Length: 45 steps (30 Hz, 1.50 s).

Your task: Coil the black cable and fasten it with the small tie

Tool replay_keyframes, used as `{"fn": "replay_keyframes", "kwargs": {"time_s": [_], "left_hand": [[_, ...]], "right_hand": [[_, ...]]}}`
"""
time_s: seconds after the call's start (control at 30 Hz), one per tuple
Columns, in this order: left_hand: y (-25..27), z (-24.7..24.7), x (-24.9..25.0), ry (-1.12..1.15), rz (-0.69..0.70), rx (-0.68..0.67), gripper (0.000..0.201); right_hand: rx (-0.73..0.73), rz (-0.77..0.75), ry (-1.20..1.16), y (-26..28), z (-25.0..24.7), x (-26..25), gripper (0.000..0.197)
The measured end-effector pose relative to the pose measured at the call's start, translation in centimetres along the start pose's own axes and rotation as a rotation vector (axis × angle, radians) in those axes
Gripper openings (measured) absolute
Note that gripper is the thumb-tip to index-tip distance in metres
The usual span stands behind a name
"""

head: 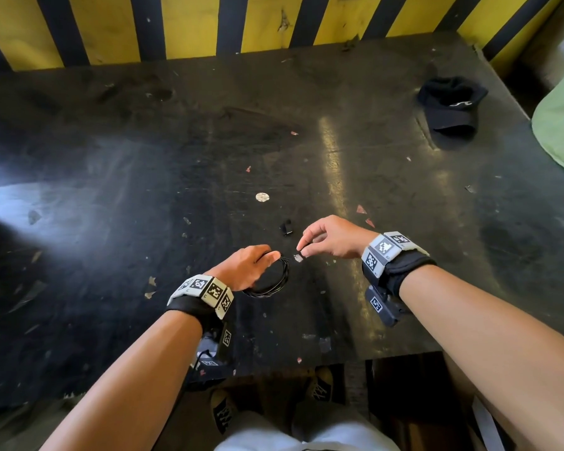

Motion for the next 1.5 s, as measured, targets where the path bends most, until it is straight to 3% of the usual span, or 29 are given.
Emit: {"fn": "replay_keyframes", "kwargs": {"time_s": [0.17, 0.43, 0.57, 0.67, 0.87, 1.03, 1.33, 1.5], "left_hand": [[0.2, 0.3, 0.7, -0.067, 0.024, -0.006, 0.041], [0.9, 0.9, 1.6, 0.014, 0.080, -0.022, 0.039], [1.0, 1.2, 2.0, 0.101, 0.087, -0.051, 0.038], [0.9, 1.0, 1.8, 0.166, 0.072, -0.042, 0.038], [0.7, 0.9, 0.8, 0.223, 0.036, -0.045, 0.038], [1.0, 1.0, 0.1, 0.221, 0.009, -0.063, 0.037], [1.0, 0.6, 2.5, -0.145, 0.093, -0.054, 0.037], [0.9, 2.0, 3.4, -0.173, 0.128, -0.097, 0.037]], "right_hand": [[-0.013, -0.051, -0.047, -0.3, -0.6, -1.5, 0.008], [-0.041, 0.102, -0.338, -0.8, 0.4, 1.7, 0.012], [-0.057, 0.164, -0.163, -0.8, 0.4, 3.1, 0.011], [-0.052, 0.134, -0.001, -0.7, 0.0, 2.3, 0.011], [0.107, -0.038, -0.002, -0.4, -1.1, 0.1, 0.005], [0.206, -0.091, -0.052, -0.2, -1.4, 0.0, 0.001], [-0.084, 0.119, -0.105, -1.7, 0.5, 2.1, 0.009], [-0.226, 0.203, -0.089, -1.4, 2.1, 2.0, 0.013]]}}
Point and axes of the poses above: each hand's wrist, its own y-axis away from the middle knuckle, its own z-axis out of the palm, x = y × z, the point moved 10 cm from there along -y, towards the middle knuckle, and after that the axes turned 2 degrees about -x, right-handed, at the moved point
